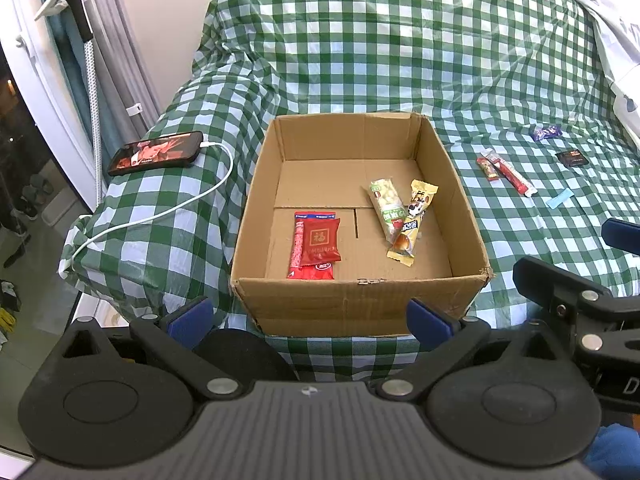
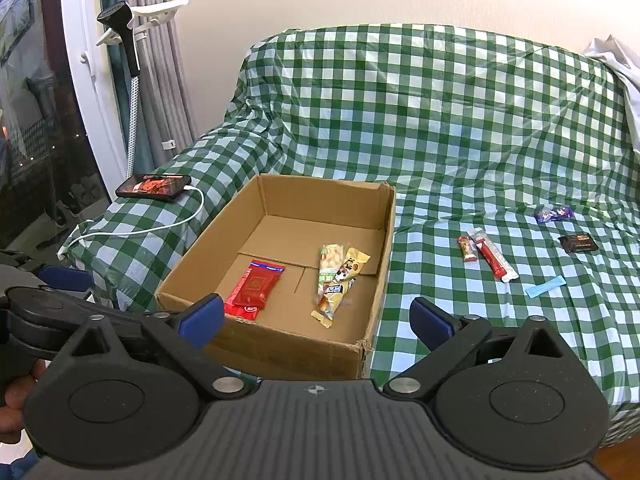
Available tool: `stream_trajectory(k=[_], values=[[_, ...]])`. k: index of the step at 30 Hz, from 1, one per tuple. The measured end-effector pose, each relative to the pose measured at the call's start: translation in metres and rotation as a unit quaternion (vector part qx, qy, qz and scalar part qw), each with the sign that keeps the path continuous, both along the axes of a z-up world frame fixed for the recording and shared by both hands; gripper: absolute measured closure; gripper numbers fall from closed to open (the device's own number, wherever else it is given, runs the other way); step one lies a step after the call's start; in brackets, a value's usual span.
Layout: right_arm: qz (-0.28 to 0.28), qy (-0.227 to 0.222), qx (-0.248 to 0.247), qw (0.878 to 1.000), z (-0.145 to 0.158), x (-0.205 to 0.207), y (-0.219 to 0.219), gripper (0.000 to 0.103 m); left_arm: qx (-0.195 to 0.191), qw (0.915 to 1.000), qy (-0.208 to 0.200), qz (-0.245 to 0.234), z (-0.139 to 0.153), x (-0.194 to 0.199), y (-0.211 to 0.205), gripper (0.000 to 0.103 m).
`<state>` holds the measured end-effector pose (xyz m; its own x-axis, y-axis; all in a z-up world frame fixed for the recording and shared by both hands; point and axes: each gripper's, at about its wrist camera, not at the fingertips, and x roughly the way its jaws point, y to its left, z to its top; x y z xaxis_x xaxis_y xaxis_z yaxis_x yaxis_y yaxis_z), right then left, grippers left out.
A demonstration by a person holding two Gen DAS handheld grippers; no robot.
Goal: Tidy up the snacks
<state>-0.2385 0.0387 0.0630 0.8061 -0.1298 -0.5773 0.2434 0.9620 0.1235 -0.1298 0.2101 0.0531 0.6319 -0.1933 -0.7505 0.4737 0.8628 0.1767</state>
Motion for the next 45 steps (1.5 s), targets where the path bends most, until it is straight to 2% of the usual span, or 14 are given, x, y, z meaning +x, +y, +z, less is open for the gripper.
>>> stream_trajectory(k=[18,45], values=[[-0.004,0.002,-0.002,1.0,0.0006,0.0022,0.0066,0.003,-0.009,0.9999,0.005,0.006,0.0004,-0.0045,0.0042,0.0],[-0.002,0.014,0.005,1.0,-0.0066,0.0032,0.0038,0.001,0.003,0.9998,0.019,0.007,-0.007,-0.0037,0.0008,0.0]])
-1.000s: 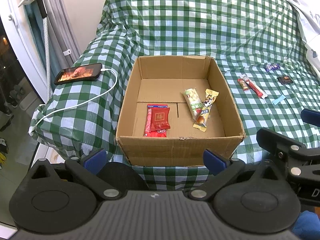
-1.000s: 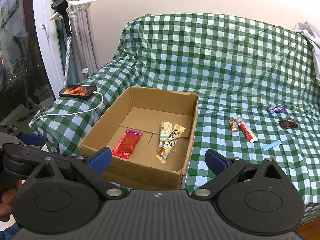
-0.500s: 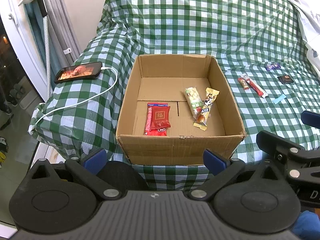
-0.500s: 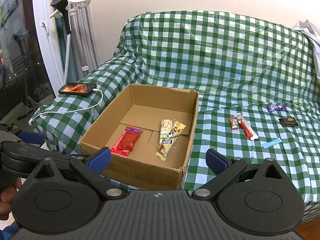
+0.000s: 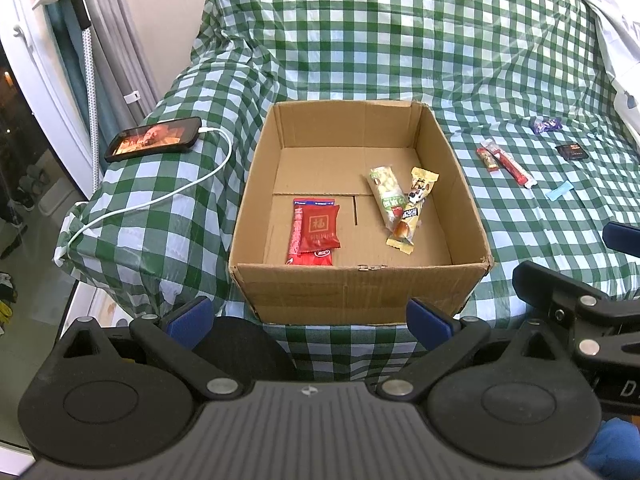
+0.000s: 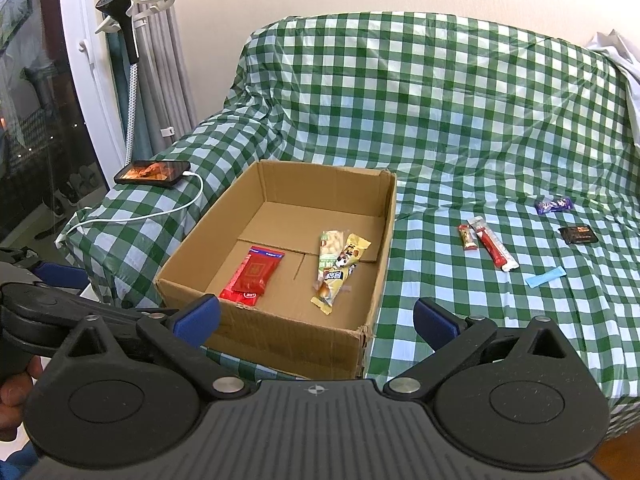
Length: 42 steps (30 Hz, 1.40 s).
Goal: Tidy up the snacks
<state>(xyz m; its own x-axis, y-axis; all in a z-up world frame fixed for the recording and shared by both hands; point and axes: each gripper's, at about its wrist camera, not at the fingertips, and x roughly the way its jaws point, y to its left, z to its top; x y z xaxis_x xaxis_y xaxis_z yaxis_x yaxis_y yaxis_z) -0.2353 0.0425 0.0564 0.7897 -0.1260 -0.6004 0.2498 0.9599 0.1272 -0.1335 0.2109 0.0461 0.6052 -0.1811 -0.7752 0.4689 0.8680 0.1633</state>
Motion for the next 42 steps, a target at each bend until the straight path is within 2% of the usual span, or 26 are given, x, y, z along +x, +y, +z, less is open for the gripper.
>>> stream_trajectory(k=[22,36,42], values=[[0.003,0.009,0.006,1.0,-0.006,0.003,-0.002,0.001,0.006,0.9999,0.008,0.0,-0.005,0.002,-0.001,0.0],[0.0,0.019,0.017,1.0,-0.014,0.011,-0.01,0.001,0.031,0.9994,0.011,-0.008,-0.012,0.019,-0.018,0.0],[-0.005,0.025,0.025,0.999,-0.016,0.022,-0.024,0.001,0.026,0.9994,0.02,-0.009,-0.01,0.03,-0.03,0.0]])
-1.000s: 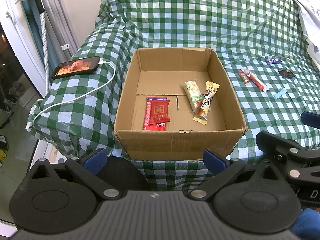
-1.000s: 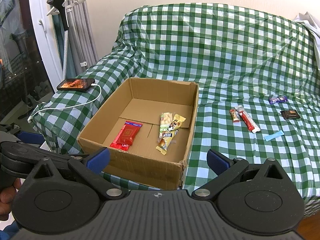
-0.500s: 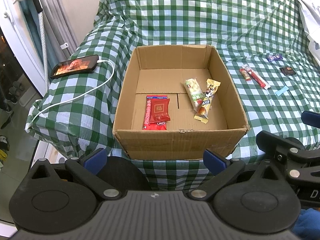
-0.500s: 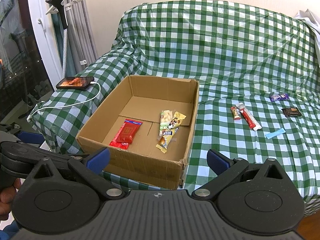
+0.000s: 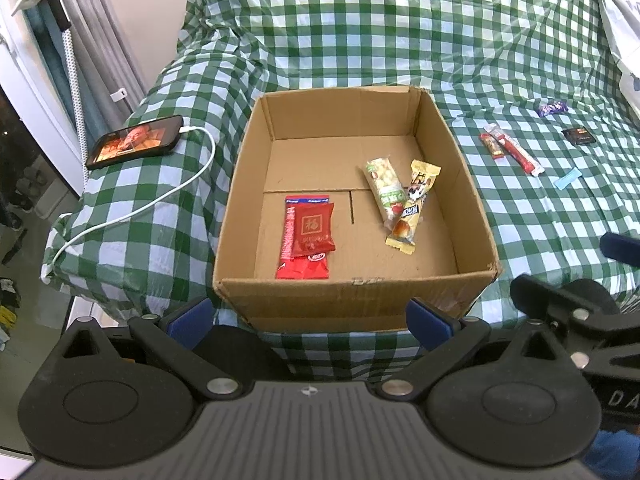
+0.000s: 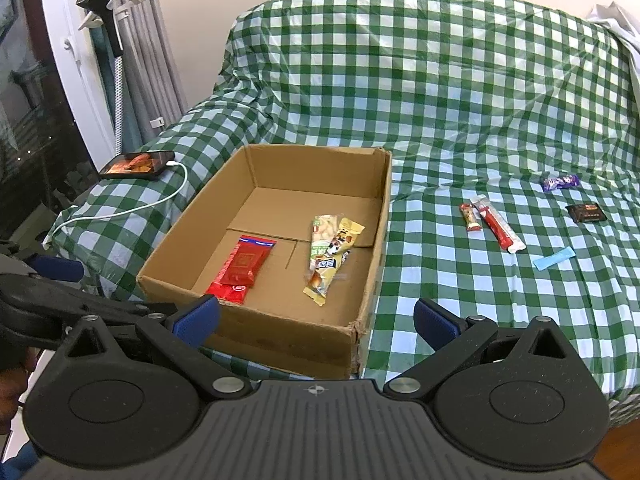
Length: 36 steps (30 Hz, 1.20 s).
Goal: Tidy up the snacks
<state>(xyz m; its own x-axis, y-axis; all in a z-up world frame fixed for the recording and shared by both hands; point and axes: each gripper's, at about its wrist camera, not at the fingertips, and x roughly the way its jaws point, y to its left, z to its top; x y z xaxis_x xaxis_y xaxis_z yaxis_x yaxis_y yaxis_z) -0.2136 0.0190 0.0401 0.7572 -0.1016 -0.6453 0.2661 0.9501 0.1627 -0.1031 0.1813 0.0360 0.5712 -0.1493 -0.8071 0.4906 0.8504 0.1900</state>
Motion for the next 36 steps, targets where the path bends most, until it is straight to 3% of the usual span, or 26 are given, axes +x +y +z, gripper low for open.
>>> stream_trajectory(k=[13,22,29,36], values=[[-0.048,0.001,0.027,0.998,-0.013,-0.001,-0.051,0.001,0.013,0.9989,-0.002,-0.046,0.004,0.014,-0.064,0.0],[-0.16,0.003,0.037,0.986,-0.029,-0.022,-0.135,0.001,0.007,0.9941,0.013,-0.107,0.004,0.027,-0.157,0.0],[-0.234,0.009,0.042,0.971,-0.055,-0.033,-0.209,0.001,0.02,0.9905,0.039,-0.13,-0.022,0.056,-0.243,0.0],[-0.261,0.013,0.042,0.964,-0.078,-0.016,-0.271,0.001,0.053,0.9886,0.05,-0.132,-0.074,0.099,-0.321,0.0]])
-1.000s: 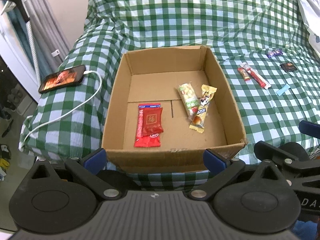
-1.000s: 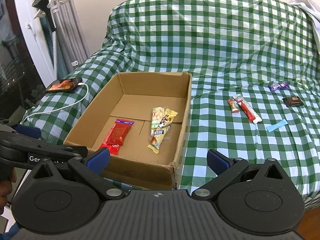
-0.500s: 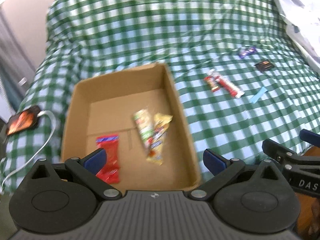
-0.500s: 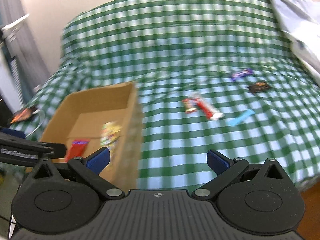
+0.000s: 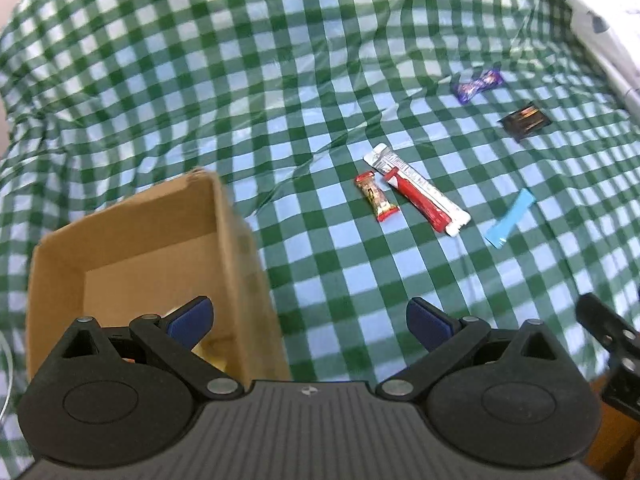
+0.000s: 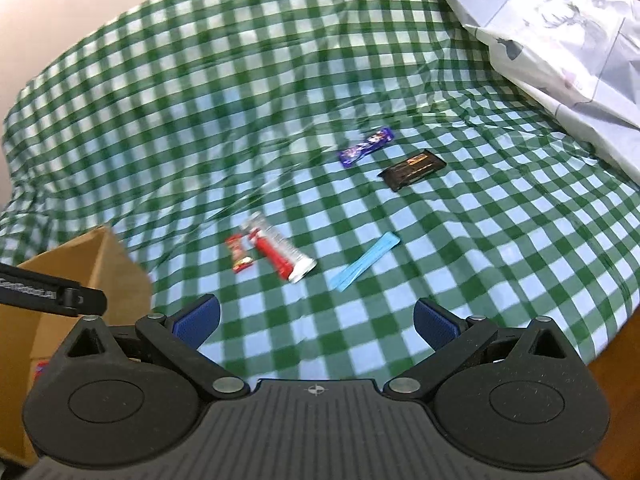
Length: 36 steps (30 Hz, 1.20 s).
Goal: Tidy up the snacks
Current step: 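Move both tools over the loose snacks beside the box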
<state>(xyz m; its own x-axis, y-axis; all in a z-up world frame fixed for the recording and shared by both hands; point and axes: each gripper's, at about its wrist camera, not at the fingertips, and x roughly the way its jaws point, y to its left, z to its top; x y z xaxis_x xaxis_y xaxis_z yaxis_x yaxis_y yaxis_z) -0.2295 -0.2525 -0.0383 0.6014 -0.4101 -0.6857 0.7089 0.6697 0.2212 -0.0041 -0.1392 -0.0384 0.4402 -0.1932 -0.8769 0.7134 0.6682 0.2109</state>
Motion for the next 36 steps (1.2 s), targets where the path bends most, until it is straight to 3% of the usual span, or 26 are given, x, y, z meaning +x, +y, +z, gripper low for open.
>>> stream_trajectory(k=[11,18,22,25,28,31,33,34,35,36], values=[[-0.007,0.02,-0.008,1.0,-0.065,0.054,-0.083,0.001,0.031,0.9985,0.035,0.029,-0.085,0.073,-0.081,0.0],[0.043,0.028,-0.026,0.998,-0.105,0.122,-0.11,0.001,0.019,0.997,0.045,0.06,-0.12,0.118,-0.116,0.0],[0.086,0.052,-0.044,0.994,-0.128,0.16,-0.118,0.001,0.027,0.9941,0.083,0.064,-0.145,0.134,-0.133,0.0],[0.12,0.093,-0.059,0.987,-0.15,0.178,-0.116,0.001,0.028,0.9914,0.106,0.072,-0.156,0.142,-0.134,0.0],[0.158,0.081,-0.046,0.983,-0.156,0.183,-0.109,0.001,0.026,0.9911,0.111,0.069,-0.158,0.146,-0.126,0.0],[0.188,0.083,-0.082,0.975,-0.161,0.188,-0.097,0.001,0.024,0.989,0.123,0.078,-0.16,0.154,-0.121,0.0],[0.189,0.078,-0.078,0.976,-0.162,0.192,-0.098,0.001,0.031,0.9885,0.122,0.083,-0.158,0.158,-0.122,0.0],[0.187,0.075,-0.07,0.977,-0.161,0.193,-0.1,0.003,0.03,0.9902,0.115,0.073,-0.156,0.157,-0.125,0.009],[0.188,0.07,-0.069,0.977,-0.16,0.193,-0.101,0.008,0.02,0.9918,0.113,0.055,-0.152,0.157,-0.129,0.033],[0.194,0.06,-0.073,0.976,-0.158,0.192,-0.101,0.032,0.004,0.9919,0.121,0.036,-0.147,0.154,-0.13,0.048]])
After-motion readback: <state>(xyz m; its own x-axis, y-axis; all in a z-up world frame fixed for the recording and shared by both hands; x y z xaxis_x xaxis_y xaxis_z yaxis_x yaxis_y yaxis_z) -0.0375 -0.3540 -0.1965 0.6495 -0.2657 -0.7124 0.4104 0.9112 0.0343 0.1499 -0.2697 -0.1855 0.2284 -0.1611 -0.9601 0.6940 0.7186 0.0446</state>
